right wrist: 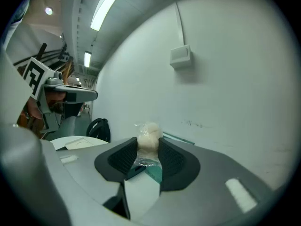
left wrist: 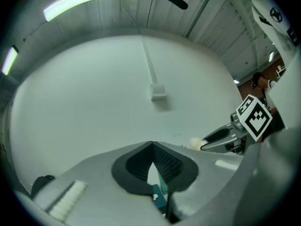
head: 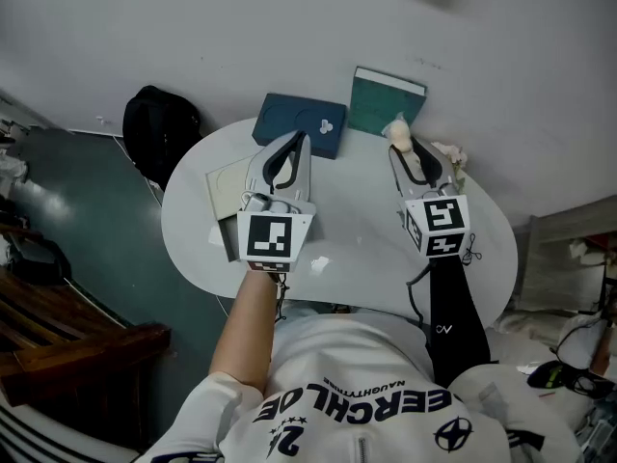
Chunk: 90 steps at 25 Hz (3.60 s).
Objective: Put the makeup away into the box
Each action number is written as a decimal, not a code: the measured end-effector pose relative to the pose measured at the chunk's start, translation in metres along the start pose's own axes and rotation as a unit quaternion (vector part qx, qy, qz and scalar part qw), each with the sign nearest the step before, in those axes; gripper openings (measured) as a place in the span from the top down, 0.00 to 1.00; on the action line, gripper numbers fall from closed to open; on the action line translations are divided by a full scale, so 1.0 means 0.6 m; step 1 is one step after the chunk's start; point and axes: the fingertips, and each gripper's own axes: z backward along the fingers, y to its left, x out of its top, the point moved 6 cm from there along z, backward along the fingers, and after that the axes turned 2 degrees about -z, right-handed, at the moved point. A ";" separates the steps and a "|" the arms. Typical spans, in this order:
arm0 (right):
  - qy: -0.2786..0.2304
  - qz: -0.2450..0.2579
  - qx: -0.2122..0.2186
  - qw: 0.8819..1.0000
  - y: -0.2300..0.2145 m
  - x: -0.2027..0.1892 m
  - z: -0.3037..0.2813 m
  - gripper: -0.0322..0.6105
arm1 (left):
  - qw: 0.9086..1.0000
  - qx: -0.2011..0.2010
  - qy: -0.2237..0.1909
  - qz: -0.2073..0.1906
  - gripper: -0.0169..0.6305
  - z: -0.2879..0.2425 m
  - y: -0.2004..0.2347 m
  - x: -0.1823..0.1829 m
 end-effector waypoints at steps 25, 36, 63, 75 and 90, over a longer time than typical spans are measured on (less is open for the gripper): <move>-0.113 0.011 0.068 0.991 0.132 0.089 0.031 0.68 | 0.997 0.072 -0.012 -0.015 0.97 0.107 0.076 0.019; -0.118 0.014 0.132 0.984 0.304 0.129 0.004 0.68 | 0.992 0.123 -0.001 -0.023 0.97 0.249 0.184 0.020; 0.099 0.034 0.228 0.968 0.578 -0.085 -0.086 0.67 | 0.990 0.139 0.022 -0.021 0.97 0.389 0.272 -0.035; 0.217 0.052 0.248 0.943 0.630 -0.191 -0.098 0.66 | 0.989 0.139 0.032 -0.025 0.97 0.407 0.287 -0.048; 0.198 0.062 0.274 0.939 0.649 -0.197 -0.081 0.37 | 0.990 0.135 0.027 -0.024 0.97 0.422 0.289 -0.045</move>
